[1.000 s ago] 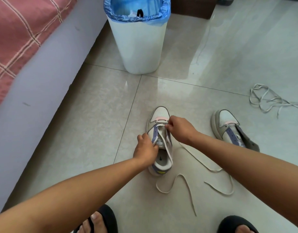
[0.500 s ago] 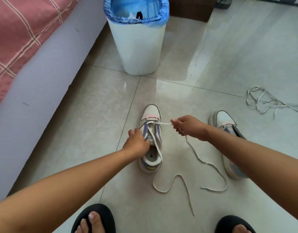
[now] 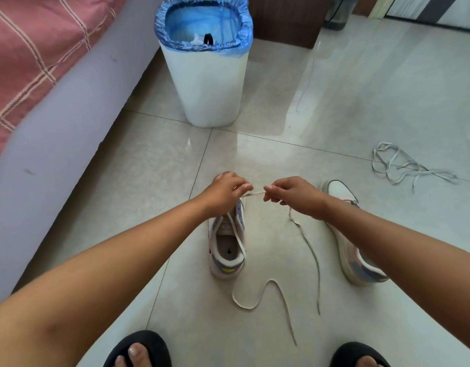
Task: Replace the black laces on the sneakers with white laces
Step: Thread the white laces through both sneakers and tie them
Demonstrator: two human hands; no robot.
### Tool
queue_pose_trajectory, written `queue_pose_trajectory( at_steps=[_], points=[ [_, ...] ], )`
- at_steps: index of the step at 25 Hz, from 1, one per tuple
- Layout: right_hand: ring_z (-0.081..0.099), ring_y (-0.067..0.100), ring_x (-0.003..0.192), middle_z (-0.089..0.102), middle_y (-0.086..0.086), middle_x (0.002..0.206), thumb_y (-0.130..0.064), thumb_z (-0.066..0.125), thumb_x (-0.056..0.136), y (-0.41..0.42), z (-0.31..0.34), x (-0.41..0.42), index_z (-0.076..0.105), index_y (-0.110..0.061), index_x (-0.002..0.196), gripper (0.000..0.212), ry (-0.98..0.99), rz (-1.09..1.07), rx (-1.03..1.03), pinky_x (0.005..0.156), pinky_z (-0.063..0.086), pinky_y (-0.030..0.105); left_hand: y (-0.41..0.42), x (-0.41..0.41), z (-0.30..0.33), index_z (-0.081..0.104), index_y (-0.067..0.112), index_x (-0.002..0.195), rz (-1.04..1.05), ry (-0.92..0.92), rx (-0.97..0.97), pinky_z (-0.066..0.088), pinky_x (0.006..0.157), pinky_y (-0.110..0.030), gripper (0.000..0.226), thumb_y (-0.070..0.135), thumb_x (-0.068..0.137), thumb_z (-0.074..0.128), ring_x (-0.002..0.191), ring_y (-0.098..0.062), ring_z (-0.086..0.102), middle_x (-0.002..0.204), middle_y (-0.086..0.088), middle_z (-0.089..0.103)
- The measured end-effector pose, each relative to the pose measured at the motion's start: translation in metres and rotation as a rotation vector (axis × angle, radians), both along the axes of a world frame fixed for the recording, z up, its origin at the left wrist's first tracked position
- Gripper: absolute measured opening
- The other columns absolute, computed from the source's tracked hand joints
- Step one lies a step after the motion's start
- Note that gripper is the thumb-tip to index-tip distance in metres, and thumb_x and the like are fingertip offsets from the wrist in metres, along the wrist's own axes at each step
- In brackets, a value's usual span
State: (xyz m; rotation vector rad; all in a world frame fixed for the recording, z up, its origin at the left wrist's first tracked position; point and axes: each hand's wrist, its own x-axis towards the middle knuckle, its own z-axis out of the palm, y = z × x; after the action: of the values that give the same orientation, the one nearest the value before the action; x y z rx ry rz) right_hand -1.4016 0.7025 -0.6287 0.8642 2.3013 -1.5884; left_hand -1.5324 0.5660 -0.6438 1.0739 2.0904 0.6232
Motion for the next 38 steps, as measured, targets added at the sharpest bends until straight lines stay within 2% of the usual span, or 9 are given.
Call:
queue_pose_trajectory(
  at_steps=[6, 8, 11, 14, 18, 22, 26, 31, 38],
  points=[
    [0.055, 0.004, 0.089, 0.065, -0.010, 0.089, -0.038, 0.048, 0.096, 0.009, 0.013, 0.002, 0.070, -0.015, 0.081, 0.035, -0.032, 0.026, -0.105, 0.081, 0.042, 0.021, 0.021, 0.001, 0.022, 0.067, 0.010, 0.099, -0.050, -0.286, 0.014, 0.046, 0.072, -0.013, 0.024, 0.028, 0.097, 0.051, 0.088, -0.006, 0.060, 0.090, 0.005, 0.067],
    [0.056, 0.010, 0.091, 0.064, -0.004, 0.093, -0.036, 0.047, 0.097, 0.013, 0.008, 0.000, 0.069, -0.013, 0.088, 0.033, -0.047, 0.046, 0.083, 0.076, 0.041, 0.021, 0.027, 0.001, 0.026, 0.066, 0.013, 0.092, -0.025, -0.298, 0.005, 0.040, 0.060, -0.010, 0.021, 0.028, 0.096, 0.052, 0.074, 0.001, 0.057, 0.079, 0.010, 0.063],
    [0.054, 0.023, 0.095, 0.062, 0.005, 0.099, -0.025, 0.048, 0.093, 0.006, -0.008, 0.006, 0.064, -0.010, 0.101, 0.023, 0.161, 0.015, 0.600, 0.080, 0.042, 0.031, 0.029, 0.001, 0.025, 0.066, 0.014, 0.088, 0.027, -0.364, -0.009, 0.043, 0.070, -0.016, 0.020, 0.028, 0.096, 0.053, 0.076, 0.001, 0.059, 0.079, 0.009, 0.064],
    [0.059, 0.030, 0.082, 0.064, 0.008, 0.087, -0.032, 0.047, 0.077, -0.016, -0.023, 0.015, 0.066, -0.007, 0.087, 0.033, 0.396, 0.101, 1.048, 0.068, 0.047, 0.036, 0.029, 0.002, 0.023, 0.065, 0.012, 0.088, 0.117, -0.376, -0.003, 0.044, 0.071, -0.019, 0.021, 0.027, 0.096, 0.053, 0.079, -0.007, 0.060, 0.080, 0.003, 0.065],
    [0.063, 0.030, 0.072, 0.065, 0.007, 0.079, -0.027, 0.048, 0.076, -0.027, -0.037, 0.004, 0.066, -0.007, 0.073, 0.028, 0.398, 0.031, 1.228, 0.058, 0.047, 0.032, 0.029, 0.004, 0.025, 0.065, 0.007, 0.090, 0.145, -0.372, -0.002, 0.045, 0.073, -0.022, 0.022, 0.024, 0.096, 0.053, 0.075, -0.010, 0.058, 0.079, -0.003, 0.064],
    [0.061, 0.030, 0.066, 0.065, 0.007, 0.075, -0.016, 0.044, 0.080, -0.022, -0.046, 0.000, 0.067, -0.007, 0.073, 0.025, 0.379, 0.006, 1.262, 0.056, 0.045, 0.032, 0.028, 0.005, 0.030, 0.065, 0.008, 0.088, 0.162, -0.325, -0.022, 0.037, 0.054, -0.013, 0.025, 0.025, 0.098, 0.050, 0.057, -0.003, 0.048, 0.070, 0.002, 0.058],
    [0.060, 0.037, 0.080, 0.066, 0.016, 0.086, -0.009, 0.046, 0.087, 0.008, -0.036, 0.004, 0.069, -0.003, 0.090, 0.024, 0.187, -0.200, 1.033, 0.067, 0.046, 0.039, 0.022, 0.000, 0.030, 0.065, 0.012, 0.083, 0.176, -0.347, -0.038, 0.033, 0.054, -0.020, 0.027, 0.026, 0.098, 0.048, 0.058, -0.010, 0.042, 0.072, 0.000, 0.058],
    [0.058, 0.019, 0.088, 0.065, 0.004, 0.085, -0.016, 0.042, 0.097, 0.059, -0.008, 0.030, 0.065, -0.012, 0.096, 0.023, 0.140, -0.726, -0.133, 0.081, 0.041, 0.029, 0.008, -0.015, 0.023, 0.066, 0.010, 0.087, 0.183, -0.316, -0.067, 0.039, 0.064, -0.022, 0.028, 0.027, 0.099, 0.047, 0.069, -0.011, 0.051, 0.079, -0.002, 0.061],
    [0.060, 0.014, 0.085, 0.065, 0.002, 0.089, -0.015, 0.045, 0.094, 0.120, 0.012, 0.064, 0.058, -0.014, 0.104, 0.016, 0.152, -0.913, -0.253, 0.090, 0.041, 0.032, -0.011, -0.045, 0.014, 0.065, 0.006, 0.090, 0.301, -0.364, -0.045, 0.044, 0.076, -0.029, 0.030, 0.029, 0.098, 0.048, 0.080, -0.016, 0.056, 0.084, -0.004, 0.063]
  ],
)
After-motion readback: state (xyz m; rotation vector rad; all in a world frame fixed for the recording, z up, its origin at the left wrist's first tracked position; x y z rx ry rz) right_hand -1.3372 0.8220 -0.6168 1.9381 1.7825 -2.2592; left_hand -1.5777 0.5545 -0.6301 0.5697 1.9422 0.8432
